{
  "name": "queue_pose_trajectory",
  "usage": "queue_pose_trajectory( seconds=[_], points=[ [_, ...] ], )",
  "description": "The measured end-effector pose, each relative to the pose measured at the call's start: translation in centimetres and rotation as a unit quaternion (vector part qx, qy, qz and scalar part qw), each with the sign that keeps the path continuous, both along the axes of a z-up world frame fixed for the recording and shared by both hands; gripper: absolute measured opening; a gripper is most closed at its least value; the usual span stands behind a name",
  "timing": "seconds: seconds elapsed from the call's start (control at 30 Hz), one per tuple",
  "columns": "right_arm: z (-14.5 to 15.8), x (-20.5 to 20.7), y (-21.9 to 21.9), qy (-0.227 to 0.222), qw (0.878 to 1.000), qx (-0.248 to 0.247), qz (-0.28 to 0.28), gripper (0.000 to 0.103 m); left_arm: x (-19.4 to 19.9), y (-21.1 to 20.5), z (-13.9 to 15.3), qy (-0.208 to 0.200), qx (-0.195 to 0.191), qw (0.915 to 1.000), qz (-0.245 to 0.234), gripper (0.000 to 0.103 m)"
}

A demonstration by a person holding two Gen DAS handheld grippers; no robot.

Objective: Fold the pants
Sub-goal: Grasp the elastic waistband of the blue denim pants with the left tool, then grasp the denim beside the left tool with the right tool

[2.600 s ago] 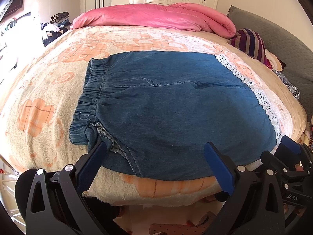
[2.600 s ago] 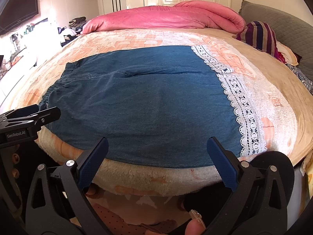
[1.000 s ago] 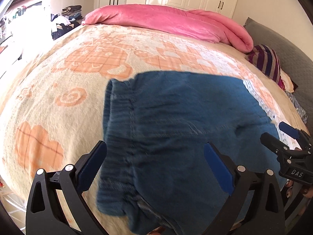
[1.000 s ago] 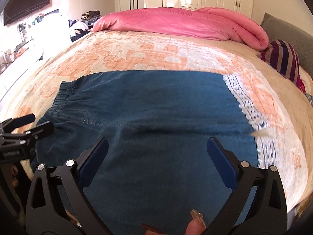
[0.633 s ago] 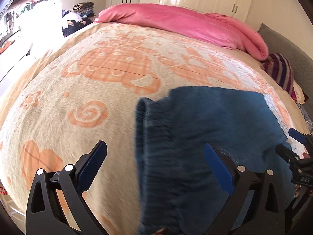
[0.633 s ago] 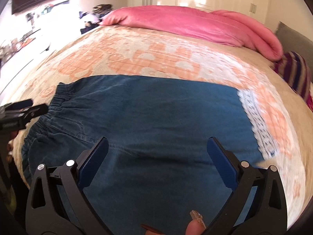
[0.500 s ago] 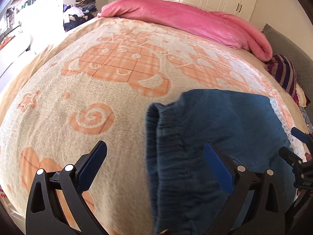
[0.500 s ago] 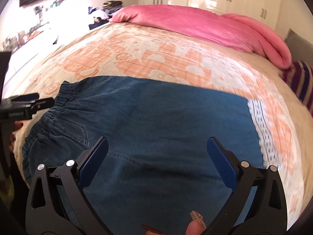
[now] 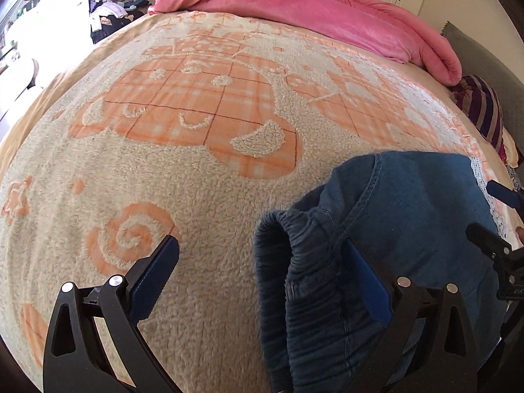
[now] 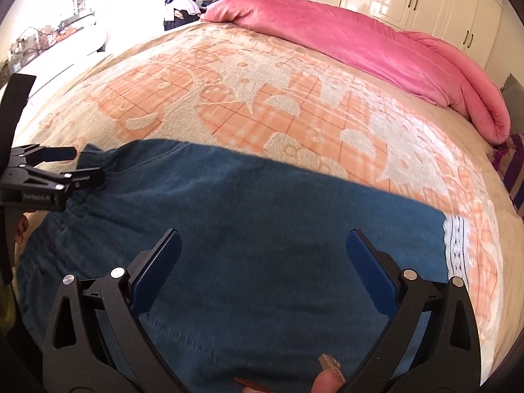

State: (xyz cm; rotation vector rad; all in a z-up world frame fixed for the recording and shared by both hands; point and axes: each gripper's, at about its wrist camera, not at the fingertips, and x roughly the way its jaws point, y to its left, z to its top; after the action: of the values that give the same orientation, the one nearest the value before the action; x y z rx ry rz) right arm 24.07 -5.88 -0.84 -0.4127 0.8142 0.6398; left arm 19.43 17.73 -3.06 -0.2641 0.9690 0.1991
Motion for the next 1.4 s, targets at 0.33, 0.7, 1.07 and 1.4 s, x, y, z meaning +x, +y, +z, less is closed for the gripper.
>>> queue_pose_trajectory(
  seconds=[0.33, 0.7, 1.07, 1.4],
  points=[
    [-1.4, 4.0, 3.2, 0.020, 0.999, -0.026, 0.017, 0.095, 0.8, 1.0, -0.3, -0.049, -0.057, 0.9967, -0.030, 0.038],
    [-2.2, 5.4, 6.6, 0.019, 0.995, -0.060, 0.082, 0.095, -2.0, 0.1, 2.1, -0.109, -0.030, 0.9922, -0.053, 0.036],
    [-3.3, 3.5, 7.5, 0.004, 0.986, -0.058, 0.156, 0.053, -3.5, -1.2, 3.3, -0.138, 0.000, 0.9877, -0.073, 0.036],
    [-1.8, 1.7, 3.0, 0.040, 0.990, 0.057, 0.126, 0.008, -4.3, -1.7, 3.9, -0.147, 0.008, 0.9861, -0.077, 0.036]
  ],
)
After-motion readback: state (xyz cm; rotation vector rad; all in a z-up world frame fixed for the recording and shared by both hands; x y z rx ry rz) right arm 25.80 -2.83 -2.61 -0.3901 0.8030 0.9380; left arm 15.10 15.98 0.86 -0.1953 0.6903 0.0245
